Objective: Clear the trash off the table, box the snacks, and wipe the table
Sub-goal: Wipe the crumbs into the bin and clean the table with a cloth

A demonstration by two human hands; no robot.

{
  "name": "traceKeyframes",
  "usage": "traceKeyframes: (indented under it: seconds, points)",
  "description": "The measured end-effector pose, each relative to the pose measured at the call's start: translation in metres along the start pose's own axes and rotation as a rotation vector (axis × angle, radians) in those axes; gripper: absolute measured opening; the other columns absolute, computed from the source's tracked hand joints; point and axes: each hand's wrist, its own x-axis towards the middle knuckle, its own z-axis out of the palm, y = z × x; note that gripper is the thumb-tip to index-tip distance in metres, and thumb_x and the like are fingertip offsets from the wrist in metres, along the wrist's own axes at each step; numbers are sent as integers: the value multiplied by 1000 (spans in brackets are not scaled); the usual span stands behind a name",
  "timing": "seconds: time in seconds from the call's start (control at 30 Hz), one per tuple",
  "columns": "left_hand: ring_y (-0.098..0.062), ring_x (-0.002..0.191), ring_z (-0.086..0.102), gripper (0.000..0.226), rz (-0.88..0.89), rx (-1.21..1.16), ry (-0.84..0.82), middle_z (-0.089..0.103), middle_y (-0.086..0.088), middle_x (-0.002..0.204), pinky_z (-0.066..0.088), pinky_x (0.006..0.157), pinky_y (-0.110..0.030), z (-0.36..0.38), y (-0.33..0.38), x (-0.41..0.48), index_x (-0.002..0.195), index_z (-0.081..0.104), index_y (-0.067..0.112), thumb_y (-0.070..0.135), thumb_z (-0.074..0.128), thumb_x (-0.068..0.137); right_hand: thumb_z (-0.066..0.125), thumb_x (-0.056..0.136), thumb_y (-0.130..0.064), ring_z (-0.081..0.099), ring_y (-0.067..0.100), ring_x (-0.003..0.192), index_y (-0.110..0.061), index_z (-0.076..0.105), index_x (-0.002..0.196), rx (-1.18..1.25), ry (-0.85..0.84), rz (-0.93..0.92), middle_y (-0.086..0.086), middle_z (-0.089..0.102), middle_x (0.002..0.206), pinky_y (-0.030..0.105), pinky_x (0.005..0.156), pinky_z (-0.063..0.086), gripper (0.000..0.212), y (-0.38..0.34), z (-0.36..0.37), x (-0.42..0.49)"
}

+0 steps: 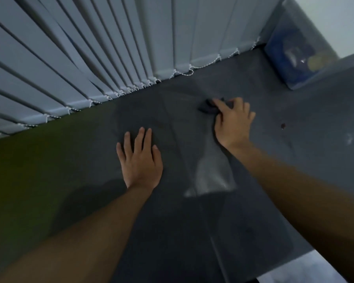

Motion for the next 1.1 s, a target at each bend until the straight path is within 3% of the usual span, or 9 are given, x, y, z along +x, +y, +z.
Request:
traceKeyframes:
  seconds: [0.13, 0.27, 0.43, 0.5, 0.67, 0.8, 0.87, 1.03, 1.1]
  points:
    - [-34, 133, 39, 46, 47, -80, 101, 53, -8, 139, 27, 117, -54, -3, 13, 16, 139, 53, 14, 28, 45, 96, 56, 84, -16, 48, 36, 99, -32, 59, 133, 5, -20, -109, 10, 52, 115, 43, 79, 36, 51, 4, -2, -29]
    - [-33, 144, 30, 51, 171, -163, 57, 43, -6, 150, 14, 123, -52, -3, 58, 52, 149, 44, 19, 30, 46, 99, 57, 88, -20, 49, 32, 98, -35, 57, 135, -71, -70, -378, 6, 53, 115, 43, 80, 35, 49, 28, -9, -39]
    - [-31, 154, -7, 61, 160, -94, -107, 4, 8, 168, -6, 121, -59, 12, 112, 83, 160, 13, 32, 47, 29, 104, 52, 93, -20, 43, 34, 106, -35, 52, 139, -29, 72, 303, 11, 47, 120, 42, 85, 27, 48, 44, -12, -10]
    - [-34, 153, -12, 60, 158, 43, -117, -3, 11, 168, -6, 118, -65, 20, 117, 82, 160, 3, 35, 51, 16, 104, 50, 94, -21, 42, 33, 104, -33, 51, 141, -14, 63, 278, 11, 47, 119, 42, 84, 29, 49, 34, -8, -12]
    - [-35, 153, -14, 59, 131, 122, -116, -10, 13, 167, -3, 117, -67, 25, 123, 81, 159, -6, 37, 52, 6, 103, 52, 95, -24, 47, 31, 96, -30, 56, 139, -32, 71, -180, 11, 53, 112, 39, 78, 29, 44, 58, -5, 3]
    - [-35, 153, -14, 59, 123, 152, -115, -12, 12, 167, -1, 118, -66, 26, 124, 81, 158, -9, 37, 52, 4, 103, 49, 95, -19, 45, 33, 109, -35, 50, 142, -48, 115, 234, 11, 48, 122, 41, 86, 30, 50, 75, -4, 68]
    - [-34, 153, -13, 59, 120, 168, -113, -11, 12, 167, 0, 118, -66, 26, 124, 82, 158, -10, 37, 52, 4, 102, 49, 94, -17, 45, 33, 110, -32, 52, 141, 6, 108, 287, 12, 49, 123, 41, 88, 32, 49, 65, 0, 81]
    - [-34, 153, -12, 60, 120, 192, -115, -13, 12, 167, 2, 118, -66, 27, 123, 83, 158, -12, 37, 53, 2, 102, 51, 91, -20, 52, 34, 97, -26, 60, 136, 98, 21, -300, 15, 55, 112, 40, 80, 35, 46, 61, 9, 69]
    - [-34, 153, -11, 60, 121, 194, -111, -11, 12, 167, 2, 118, -66, 26, 124, 84, 158, -10, 36, 53, 4, 102, 52, 91, -20, 52, 35, 99, -29, 59, 136, 45, 35, -304, 14, 55, 114, 41, 82, 34, 46, 75, 8, 89]
